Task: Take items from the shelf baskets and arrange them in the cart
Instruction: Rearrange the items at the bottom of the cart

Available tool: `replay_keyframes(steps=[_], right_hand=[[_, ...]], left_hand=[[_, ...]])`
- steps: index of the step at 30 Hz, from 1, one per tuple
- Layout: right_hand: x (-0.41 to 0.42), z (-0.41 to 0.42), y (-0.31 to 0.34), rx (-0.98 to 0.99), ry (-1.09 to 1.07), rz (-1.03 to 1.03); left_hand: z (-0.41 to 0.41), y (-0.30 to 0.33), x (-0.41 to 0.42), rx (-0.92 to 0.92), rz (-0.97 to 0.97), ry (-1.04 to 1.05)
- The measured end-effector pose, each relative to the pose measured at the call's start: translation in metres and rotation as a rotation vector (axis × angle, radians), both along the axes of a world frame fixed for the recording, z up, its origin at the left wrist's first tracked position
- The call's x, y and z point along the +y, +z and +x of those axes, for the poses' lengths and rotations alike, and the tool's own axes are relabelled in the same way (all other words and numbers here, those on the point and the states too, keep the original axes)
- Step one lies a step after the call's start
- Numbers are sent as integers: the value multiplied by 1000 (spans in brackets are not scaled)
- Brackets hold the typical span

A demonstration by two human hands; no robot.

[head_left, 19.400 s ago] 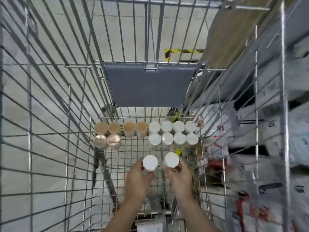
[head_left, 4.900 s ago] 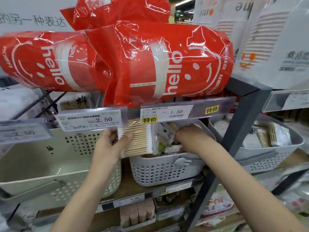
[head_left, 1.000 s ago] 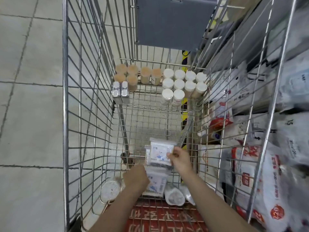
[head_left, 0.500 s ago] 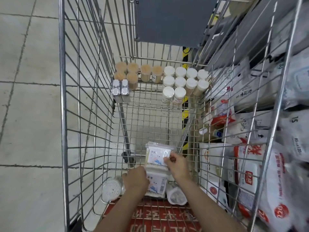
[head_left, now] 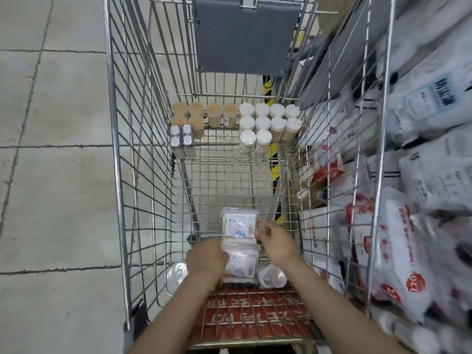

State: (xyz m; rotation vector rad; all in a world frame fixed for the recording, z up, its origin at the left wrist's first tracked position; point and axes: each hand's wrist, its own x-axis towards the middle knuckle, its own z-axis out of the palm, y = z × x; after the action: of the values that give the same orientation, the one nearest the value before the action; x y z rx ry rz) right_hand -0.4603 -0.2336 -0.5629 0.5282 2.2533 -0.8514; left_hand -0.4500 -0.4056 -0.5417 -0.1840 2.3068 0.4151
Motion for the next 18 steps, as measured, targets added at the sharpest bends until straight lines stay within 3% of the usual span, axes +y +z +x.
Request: replay_keyframes(steps=[10,18], right_hand=[[-30,116,171,261,38,15],[-53,250,262,361,-137,27]], left_hand=[[63,136,-54,265,285,-238],[135,243,-127,240,468,-250]])
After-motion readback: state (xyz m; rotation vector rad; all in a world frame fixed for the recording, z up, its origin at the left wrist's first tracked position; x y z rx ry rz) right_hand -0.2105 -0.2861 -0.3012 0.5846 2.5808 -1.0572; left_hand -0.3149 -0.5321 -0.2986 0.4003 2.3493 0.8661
